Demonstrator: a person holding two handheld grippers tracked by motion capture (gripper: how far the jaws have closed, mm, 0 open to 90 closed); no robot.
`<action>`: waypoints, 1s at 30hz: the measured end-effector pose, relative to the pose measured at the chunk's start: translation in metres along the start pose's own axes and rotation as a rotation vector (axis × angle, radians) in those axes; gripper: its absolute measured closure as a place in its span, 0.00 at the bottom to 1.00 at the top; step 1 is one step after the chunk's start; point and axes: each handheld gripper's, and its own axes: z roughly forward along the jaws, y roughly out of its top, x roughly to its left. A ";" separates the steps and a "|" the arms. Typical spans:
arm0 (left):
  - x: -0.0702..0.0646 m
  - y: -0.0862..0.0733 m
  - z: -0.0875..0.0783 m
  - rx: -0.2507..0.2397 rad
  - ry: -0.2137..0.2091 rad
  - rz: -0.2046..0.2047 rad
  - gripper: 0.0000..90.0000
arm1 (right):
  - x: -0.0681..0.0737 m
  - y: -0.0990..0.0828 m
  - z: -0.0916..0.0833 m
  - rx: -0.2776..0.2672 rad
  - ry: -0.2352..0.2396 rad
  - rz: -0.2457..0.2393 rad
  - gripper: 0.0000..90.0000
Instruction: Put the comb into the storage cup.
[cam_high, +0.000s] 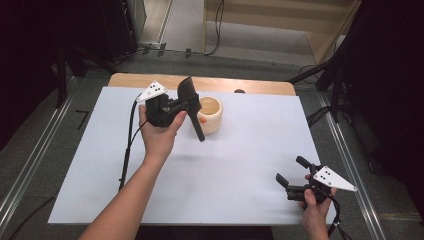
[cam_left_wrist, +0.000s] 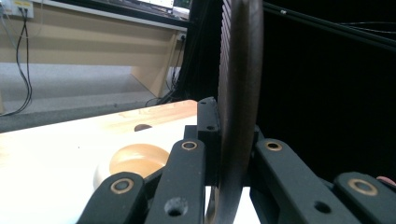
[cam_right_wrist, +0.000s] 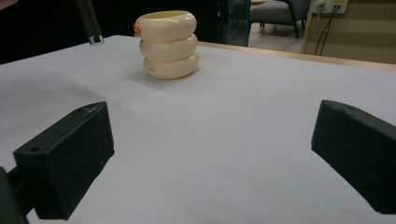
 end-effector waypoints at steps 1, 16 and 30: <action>0.000 0.001 0.001 0.002 0.002 0.001 0.95 | 0.000 0.000 0.000 -0.002 0.002 0.001 0.00; 0.008 0.011 0.018 0.010 0.014 0.013 0.95 | -0.001 -0.001 0.000 -0.005 0.016 0.012 0.00; 0.012 0.024 0.032 0.015 0.011 0.019 0.95 | -0.001 -0.001 0.001 -0.001 0.020 0.005 0.00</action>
